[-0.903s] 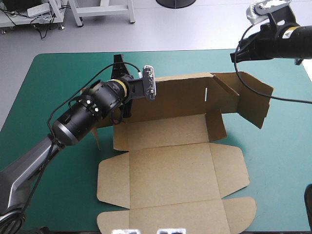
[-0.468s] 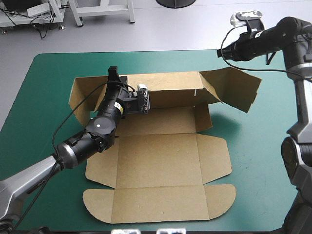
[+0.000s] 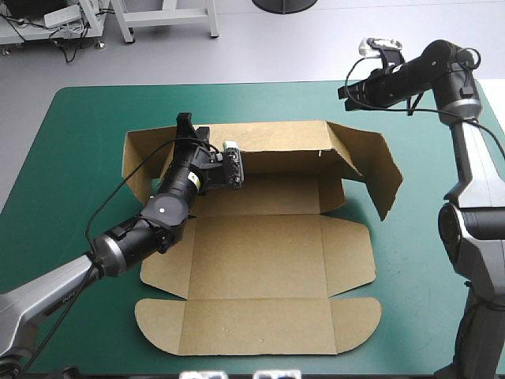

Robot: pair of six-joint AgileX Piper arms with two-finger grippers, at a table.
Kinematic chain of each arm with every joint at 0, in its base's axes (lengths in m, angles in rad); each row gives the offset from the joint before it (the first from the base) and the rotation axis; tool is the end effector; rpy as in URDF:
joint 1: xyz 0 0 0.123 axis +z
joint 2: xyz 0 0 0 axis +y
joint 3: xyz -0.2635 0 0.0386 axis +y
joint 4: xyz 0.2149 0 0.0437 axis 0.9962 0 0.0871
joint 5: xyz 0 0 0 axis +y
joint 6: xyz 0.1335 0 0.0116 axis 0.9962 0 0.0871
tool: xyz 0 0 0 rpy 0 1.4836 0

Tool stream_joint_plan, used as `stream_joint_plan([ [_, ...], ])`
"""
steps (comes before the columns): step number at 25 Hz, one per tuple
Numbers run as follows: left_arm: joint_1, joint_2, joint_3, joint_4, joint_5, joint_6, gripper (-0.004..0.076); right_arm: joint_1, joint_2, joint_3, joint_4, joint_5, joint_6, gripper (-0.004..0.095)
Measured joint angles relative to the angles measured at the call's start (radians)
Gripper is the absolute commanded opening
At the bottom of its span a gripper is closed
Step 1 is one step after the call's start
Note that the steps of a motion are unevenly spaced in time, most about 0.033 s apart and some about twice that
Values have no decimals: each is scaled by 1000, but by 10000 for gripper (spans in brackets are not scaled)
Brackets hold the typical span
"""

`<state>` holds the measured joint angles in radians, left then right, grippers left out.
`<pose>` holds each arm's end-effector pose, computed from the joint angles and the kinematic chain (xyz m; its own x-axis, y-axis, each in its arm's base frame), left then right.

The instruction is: Fold the box

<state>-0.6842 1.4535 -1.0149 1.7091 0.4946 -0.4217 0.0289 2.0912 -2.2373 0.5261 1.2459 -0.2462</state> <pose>0.2989 -0.1625 0.3052 0.1447 0.9812 -0.1276 0.2590 0.0869 0.9620 0.4357 0.0764 0.3100 -0.8021 -0.0785 -0.5920 -0.3470 0.8681 0.3550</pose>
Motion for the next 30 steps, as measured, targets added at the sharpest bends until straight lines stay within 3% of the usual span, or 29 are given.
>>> stream_joint_plan([
  [10,2,27,0,0,13,-13,-9,2,-199,387,63,-5,-174,-20],
  [16,2,30,0,0,14,-30,-8,-16,-352,760,187,-64,-522,-20],
  [21,2,30,0,0,11,-32,-8,-30,-486,1012,403,-260,-846,-18],
  [24,2,30,0,1,5,-33,-8,17,-566,1204,572,-469,-1132,-16],
  [26,2,30,0,-11,2,-30,-9,78,-608,1312,732,-631,-1368,-17],
  [27,2,33,0,-38,0,-13,-8,122,-639,1374,867,-736,-1539,-19],
  [30,2,53,0,-56,5,9,-8,162,-694,1466,1113,-826,-1782,-6],
])
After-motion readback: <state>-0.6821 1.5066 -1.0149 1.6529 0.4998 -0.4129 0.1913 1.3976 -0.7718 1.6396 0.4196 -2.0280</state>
